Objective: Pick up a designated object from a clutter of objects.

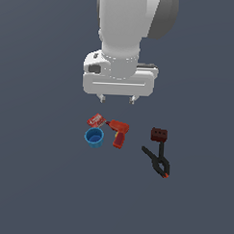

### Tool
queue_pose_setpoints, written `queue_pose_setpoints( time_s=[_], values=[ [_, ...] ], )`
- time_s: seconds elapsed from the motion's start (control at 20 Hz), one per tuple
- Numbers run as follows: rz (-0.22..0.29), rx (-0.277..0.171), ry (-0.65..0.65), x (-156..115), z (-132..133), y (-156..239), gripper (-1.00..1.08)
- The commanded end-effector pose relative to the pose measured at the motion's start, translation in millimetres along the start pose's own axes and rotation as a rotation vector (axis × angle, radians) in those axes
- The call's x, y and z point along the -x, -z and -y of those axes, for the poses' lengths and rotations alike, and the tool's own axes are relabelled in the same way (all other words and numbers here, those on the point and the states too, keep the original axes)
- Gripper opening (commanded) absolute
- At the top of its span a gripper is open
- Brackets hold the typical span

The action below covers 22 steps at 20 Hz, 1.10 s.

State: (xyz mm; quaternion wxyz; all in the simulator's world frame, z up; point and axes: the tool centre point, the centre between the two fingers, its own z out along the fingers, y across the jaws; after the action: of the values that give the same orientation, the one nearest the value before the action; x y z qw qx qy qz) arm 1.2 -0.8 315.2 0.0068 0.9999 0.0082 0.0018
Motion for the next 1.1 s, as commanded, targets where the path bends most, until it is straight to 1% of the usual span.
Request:
queue_pose_setpoints(
  time_s=[0.0,0.4,0.6,0.85,1.05],
  values=[
    [0.000,0.000,0.000,0.0,0.0,0.0,1.00],
    [-0.026,0.018,-0.005,-2.2,-3.2,9.4,1.00],
    [-0.026,0.019,-0.005,-2.3,-3.2,9.8,1.00],
    [-0.025,0.014,-0.029,-1.4,-7.2,-1.2,1.00],
    [-0.023,0.006,-0.072,0.7,-14.0,-19.6,1.00]
  ],
)
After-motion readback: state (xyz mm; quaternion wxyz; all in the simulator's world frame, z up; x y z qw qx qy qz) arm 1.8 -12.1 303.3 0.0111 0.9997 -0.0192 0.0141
